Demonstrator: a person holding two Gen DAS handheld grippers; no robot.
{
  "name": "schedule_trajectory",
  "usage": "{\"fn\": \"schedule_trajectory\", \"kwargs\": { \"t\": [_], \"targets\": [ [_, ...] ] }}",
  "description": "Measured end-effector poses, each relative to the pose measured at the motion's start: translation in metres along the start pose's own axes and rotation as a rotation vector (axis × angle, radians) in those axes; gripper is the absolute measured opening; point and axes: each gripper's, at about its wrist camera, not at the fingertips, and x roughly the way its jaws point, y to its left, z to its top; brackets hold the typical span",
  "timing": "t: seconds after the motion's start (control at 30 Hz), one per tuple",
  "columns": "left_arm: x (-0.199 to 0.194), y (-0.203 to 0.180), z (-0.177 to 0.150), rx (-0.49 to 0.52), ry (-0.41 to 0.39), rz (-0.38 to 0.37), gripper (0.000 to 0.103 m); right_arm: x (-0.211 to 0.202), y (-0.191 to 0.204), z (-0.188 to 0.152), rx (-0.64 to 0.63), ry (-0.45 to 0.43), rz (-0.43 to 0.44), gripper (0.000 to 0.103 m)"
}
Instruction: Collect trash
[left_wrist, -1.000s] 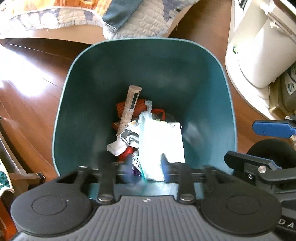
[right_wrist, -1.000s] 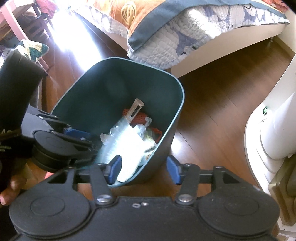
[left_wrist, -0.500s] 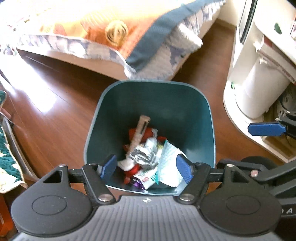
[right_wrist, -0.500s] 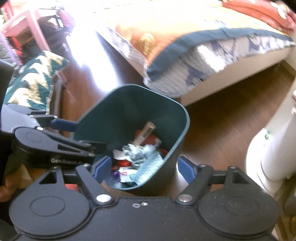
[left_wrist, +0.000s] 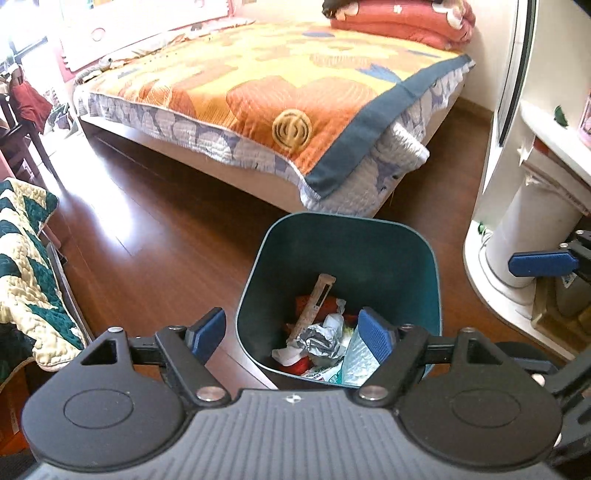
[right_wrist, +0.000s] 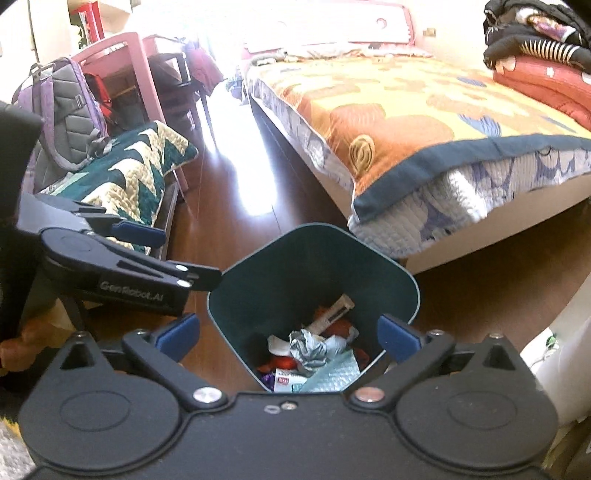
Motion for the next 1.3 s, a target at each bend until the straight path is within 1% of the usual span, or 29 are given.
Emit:
{"fn": "schedule_trajectory", "kwargs": {
  "t": [0.07,0.23,0.33,0.47,0.6,0.67,1.07,1.3],
  "targets": [
    [-0.006,0.002,-0.002,-0.005,-0.011,-0.012,0.081,-0.003,0.002,0.000,0.001,-0.017,-0.010,0.103],
    [-0.016,0.003,-0.009,-0.029,-0.023,-0.036,0.081,-0.009,-0.001,-0.002,0.032,-0.036,-0.031,0.103],
    [-0.021,0.003,-0.011,-0.038,-0.033,-0.041,0.081,-0.014,-0.004,-0.004,0.050,-0.064,-0.046,0.103],
    [-0.021,0.005,-0.013,-0.054,-0.026,-0.049,0.081,-0.017,-0.007,-0.006,0.060,-0.089,-0.054,0.103],
    [-0.018,0.000,-0.014,-0.041,-0.017,-0.061,0.081,-0.020,-0.008,-0.009,0.077,-0.126,-0.047,0.103],
    [-0.018,-0.003,-0.014,-0.035,-0.018,-0.061,0.081,-0.020,-0.008,-0.010,0.083,-0.122,-0.039,0.103],
    [-0.017,-0.008,-0.015,-0.024,-0.019,-0.053,0.081,-0.017,-0.008,-0.013,0.095,-0.094,-0.050,0.103],
    [-0.018,-0.008,-0.017,-0.015,-0.016,-0.063,0.081,-0.017,-0.009,-0.015,0.111,-0.091,-0.060,0.103]
  ]
}}
